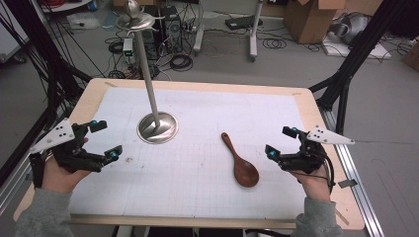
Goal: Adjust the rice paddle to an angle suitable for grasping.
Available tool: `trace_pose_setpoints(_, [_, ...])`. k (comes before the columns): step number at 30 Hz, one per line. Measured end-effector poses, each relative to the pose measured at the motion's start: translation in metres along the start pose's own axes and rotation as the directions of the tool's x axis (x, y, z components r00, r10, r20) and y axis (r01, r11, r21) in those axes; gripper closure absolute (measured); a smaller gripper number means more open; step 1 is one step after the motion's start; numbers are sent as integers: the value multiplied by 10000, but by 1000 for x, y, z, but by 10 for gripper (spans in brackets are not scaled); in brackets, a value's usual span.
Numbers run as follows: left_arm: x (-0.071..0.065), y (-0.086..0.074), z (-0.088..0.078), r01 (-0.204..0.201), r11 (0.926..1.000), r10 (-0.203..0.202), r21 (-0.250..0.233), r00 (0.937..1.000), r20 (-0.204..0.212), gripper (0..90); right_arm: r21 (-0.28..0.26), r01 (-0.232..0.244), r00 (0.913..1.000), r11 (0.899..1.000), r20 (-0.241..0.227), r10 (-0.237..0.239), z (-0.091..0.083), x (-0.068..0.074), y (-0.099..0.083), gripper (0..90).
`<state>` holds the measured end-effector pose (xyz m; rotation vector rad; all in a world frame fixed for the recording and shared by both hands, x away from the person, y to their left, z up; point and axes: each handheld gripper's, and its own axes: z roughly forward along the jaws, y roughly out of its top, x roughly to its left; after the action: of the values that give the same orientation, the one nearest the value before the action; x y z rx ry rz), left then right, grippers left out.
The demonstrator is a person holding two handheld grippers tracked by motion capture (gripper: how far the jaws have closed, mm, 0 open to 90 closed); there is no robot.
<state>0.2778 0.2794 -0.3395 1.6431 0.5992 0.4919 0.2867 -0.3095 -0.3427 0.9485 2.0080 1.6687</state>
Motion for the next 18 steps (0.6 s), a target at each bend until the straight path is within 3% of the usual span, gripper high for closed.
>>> trace_pose_setpoints(7, [2, -2, -4, 260, 9996, -260, -93, 9997, 10, 18, 323, -191, 9992, 9993, 363, 179, 8, -5, -4, 12])
trace_pose_setpoints(11, [2, -2, -9, 250, 9996, -251, -117, 9997, -78, 18, 467, -230, 9988, 9986, 437, 209, 14, -8, -5, 76])
trace_pose_setpoints(13, [3, -3, -12, 305, 9995, -307, -113, 9995, -126, 18, 680, -315, 9976, 9972, 639, 272, 19, -11, -7, 209])
trace_pose_setpoints(15, [3, -4, -13, 337, 9994, -339, -99, 9993, -152, 18, 658, -217, 9964, 9976, 836, 162, 20, -11, -8, 215])
trace_pose_setpoints(18, [4, -5, -14, 381, 9992, -383, -77, 9991, -171, 18, 693, -196, 9965, 9974, 830, 138, 24, -11, -9, 325])
